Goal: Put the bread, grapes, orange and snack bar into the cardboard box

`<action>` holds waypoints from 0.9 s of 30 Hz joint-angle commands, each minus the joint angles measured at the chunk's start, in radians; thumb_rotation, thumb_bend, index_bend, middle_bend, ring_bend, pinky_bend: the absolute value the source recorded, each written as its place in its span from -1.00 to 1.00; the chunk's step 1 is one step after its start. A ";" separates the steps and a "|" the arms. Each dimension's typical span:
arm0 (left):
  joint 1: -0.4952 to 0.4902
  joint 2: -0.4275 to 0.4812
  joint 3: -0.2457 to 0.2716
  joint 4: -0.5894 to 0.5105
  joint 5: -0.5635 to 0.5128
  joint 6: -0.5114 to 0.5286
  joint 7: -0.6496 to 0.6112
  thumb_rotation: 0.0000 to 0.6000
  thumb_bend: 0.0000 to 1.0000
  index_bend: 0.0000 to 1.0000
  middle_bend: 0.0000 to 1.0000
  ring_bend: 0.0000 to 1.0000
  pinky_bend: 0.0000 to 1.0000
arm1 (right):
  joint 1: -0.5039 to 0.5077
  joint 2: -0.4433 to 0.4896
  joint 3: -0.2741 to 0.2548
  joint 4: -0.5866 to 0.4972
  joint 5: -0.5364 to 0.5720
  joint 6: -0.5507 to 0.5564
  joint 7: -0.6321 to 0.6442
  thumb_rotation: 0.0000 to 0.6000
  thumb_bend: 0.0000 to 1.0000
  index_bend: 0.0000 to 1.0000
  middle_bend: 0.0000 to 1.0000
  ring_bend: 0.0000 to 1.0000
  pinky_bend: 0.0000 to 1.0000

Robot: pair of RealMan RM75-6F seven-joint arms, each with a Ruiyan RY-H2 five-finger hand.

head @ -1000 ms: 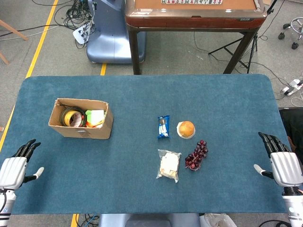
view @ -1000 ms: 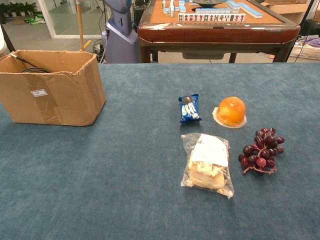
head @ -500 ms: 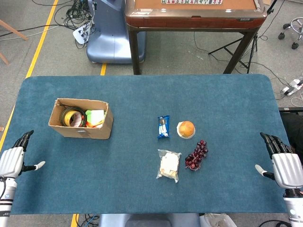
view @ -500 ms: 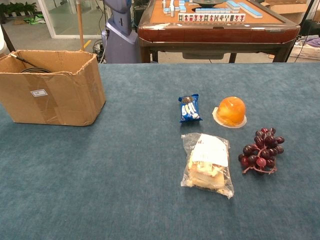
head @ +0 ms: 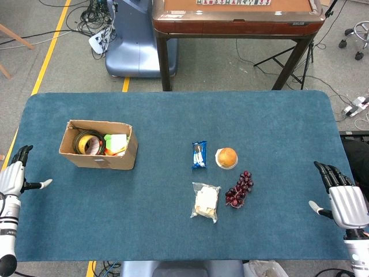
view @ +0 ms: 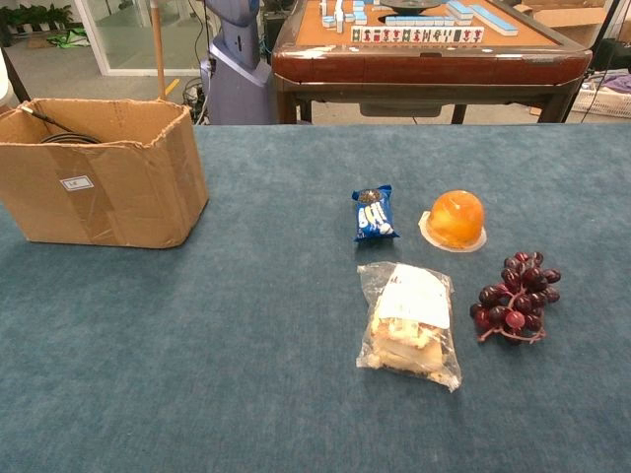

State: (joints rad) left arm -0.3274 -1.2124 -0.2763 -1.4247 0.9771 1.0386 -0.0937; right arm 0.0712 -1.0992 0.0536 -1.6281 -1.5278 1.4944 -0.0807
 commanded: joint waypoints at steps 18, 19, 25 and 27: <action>-0.101 -0.055 -0.029 0.059 0.005 -0.154 -0.124 1.00 -1.00 -1.00 -1.00 -0.90 -0.67 | 0.001 0.003 -0.001 -0.004 0.006 -0.008 -0.004 1.00 -1.00 -0.82 -0.67 -0.71 -0.33; -0.104 -0.056 -0.029 0.055 0.009 -0.155 -0.127 1.00 -1.00 -1.00 -1.00 -0.90 -0.67 | 0.001 0.003 -0.001 -0.004 0.005 -0.008 -0.003 1.00 -1.00 -0.82 -0.67 -0.71 -0.33; -0.128 -0.063 -0.025 0.021 0.033 -0.166 -0.128 1.00 -1.00 -1.00 -1.00 -0.89 -0.67 | -0.002 0.007 -0.002 -0.006 0.000 -0.002 0.007 1.00 -1.00 -0.82 -0.67 -0.71 -0.33; -0.138 -0.066 -0.023 0.008 0.038 -0.168 -0.121 1.00 -1.00 -1.00 -1.00 -0.89 -0.67 | -0.002 0.008 -0.003 -0.006 -0.002 0.000 0.010 1.00 -1.00 -0.82 -0.67 -0.71 -0.34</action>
State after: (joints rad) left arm -0.4614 -1.2767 -0.3002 -1.4125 1.0123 0.8721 -0.2179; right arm 0.0689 -1.0913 0.0511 -1.6344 -1.5296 1.4938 -0.0714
